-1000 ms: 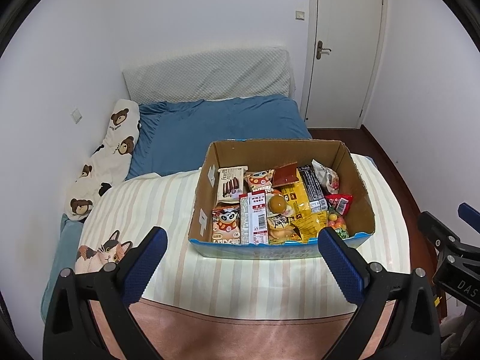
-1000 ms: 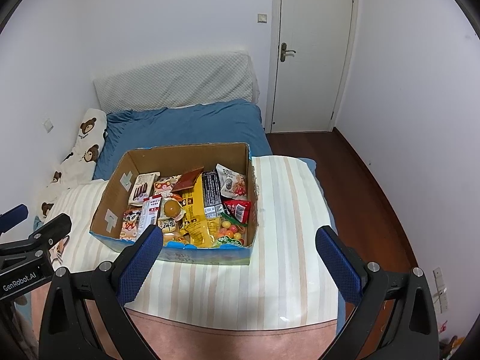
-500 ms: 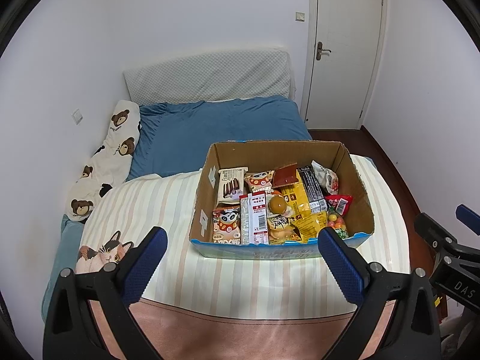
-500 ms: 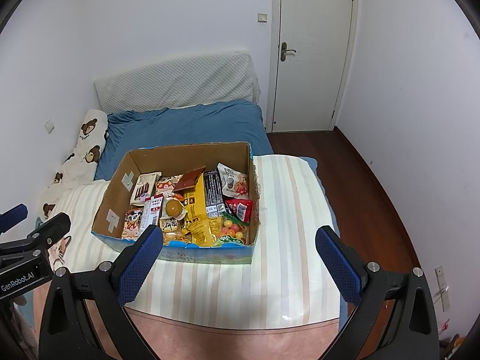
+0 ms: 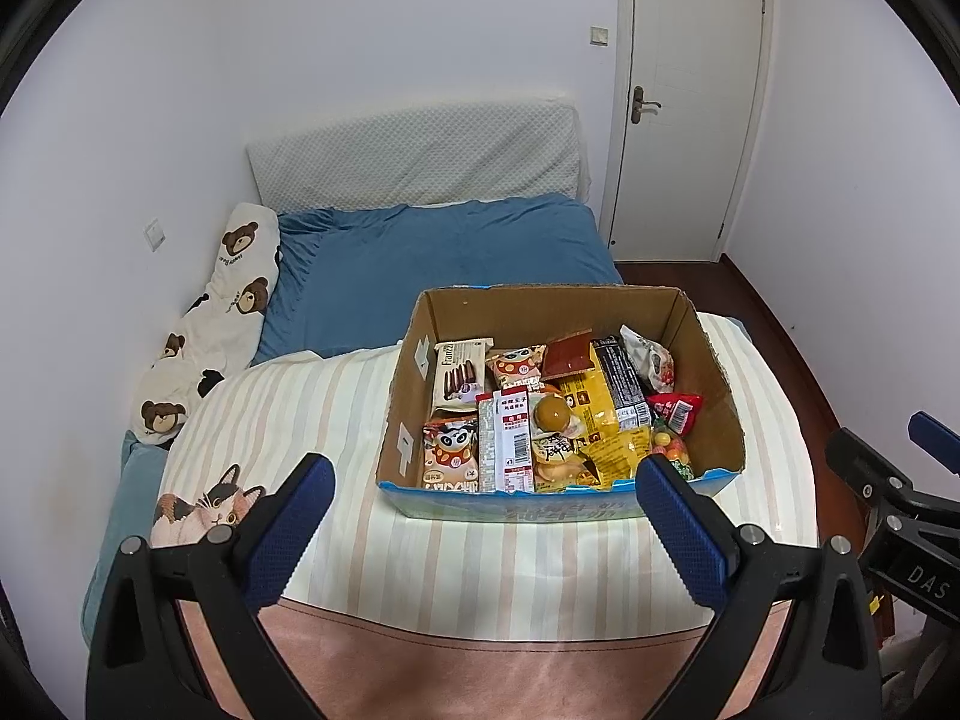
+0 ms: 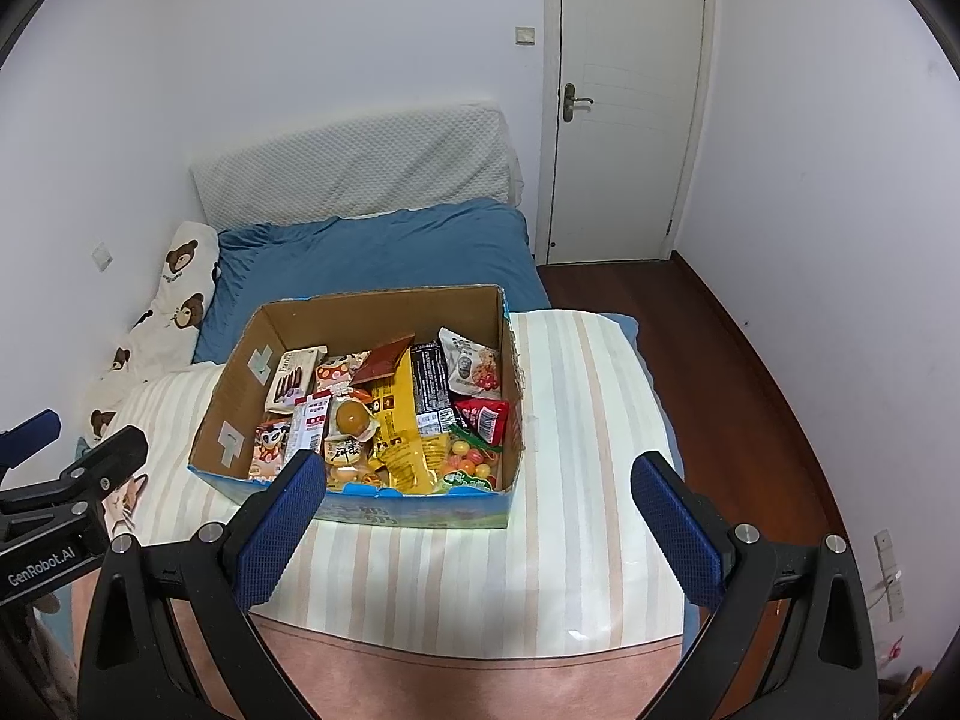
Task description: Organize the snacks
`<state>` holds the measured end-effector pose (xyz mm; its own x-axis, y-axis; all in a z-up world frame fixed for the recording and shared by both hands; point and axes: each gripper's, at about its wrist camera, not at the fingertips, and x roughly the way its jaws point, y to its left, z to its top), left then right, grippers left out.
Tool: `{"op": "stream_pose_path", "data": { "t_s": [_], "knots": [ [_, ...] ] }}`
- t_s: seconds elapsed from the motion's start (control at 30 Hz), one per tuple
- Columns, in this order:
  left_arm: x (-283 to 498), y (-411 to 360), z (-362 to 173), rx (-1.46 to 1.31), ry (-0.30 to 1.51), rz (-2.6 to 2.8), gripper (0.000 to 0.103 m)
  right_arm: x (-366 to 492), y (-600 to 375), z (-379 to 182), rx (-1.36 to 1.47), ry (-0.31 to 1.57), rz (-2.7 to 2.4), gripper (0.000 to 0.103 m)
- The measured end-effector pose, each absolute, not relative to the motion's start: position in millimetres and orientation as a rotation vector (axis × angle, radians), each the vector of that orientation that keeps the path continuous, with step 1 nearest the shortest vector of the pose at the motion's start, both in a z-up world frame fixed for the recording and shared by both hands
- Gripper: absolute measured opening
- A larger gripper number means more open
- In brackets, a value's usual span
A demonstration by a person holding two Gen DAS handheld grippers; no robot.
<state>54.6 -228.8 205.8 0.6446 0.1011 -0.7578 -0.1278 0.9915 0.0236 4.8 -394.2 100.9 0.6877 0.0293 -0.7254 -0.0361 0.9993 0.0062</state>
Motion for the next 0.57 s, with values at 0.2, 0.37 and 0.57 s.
{"op": "stream_pose_path", "data": {
  "t_s": [0.2, 0.37, 0.57],
  "knots": [
    [55.6, -230.0, 205.9, -0.031, 0.862, 0.130, 0.103, 3.2, -393.0, 101.2, -0.002, 0.816, 0.043, 0.103],
    [55.6, -230.0, 205.7, -0.031, 0.861, 0.129, 0.103, 1.9, -392.1, 101.9, 0.001, 0.818, 0.045, 0.103],
    [56.5, -230.8, 206.4, -0.029, 0.854, 0.125, 0.103, 1.8, -392.4, 102.1, 0.005, 0.820, 0.046, 0.103]
  ]
}}
